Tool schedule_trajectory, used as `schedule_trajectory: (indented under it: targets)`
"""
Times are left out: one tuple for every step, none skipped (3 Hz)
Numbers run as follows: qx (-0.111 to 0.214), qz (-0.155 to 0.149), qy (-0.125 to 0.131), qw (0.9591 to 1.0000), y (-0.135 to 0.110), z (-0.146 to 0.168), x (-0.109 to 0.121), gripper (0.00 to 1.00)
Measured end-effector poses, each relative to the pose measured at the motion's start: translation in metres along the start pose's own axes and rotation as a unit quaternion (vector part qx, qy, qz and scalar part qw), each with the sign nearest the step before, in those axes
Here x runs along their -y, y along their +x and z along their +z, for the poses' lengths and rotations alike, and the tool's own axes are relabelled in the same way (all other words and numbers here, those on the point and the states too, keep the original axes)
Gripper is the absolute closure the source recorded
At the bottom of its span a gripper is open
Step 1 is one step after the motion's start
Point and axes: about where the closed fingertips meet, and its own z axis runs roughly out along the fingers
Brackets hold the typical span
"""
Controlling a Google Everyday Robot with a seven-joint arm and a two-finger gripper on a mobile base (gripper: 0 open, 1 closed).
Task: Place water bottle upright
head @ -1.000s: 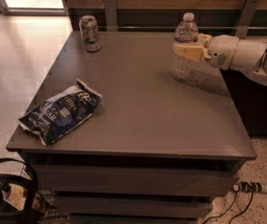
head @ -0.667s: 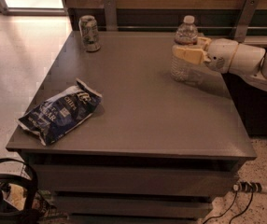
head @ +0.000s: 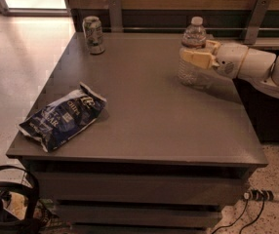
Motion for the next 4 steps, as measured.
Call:
schedule_trajectory:
  targets:
    - [0.0,0.0,0.0,1.0,-0.0008,0.0,0.0,0.57]
    - [0.0,0.0,0.0,1.0,-0.001,0.0001,-0.0001,0.34]
    - [0.0,0.0,0.0,1.0,-0.001,0.0002,-0.0001,0.09]
    - [0.0,0.0,-0.002,1.0,-0.0011,0.0018,-0.001,0.0]
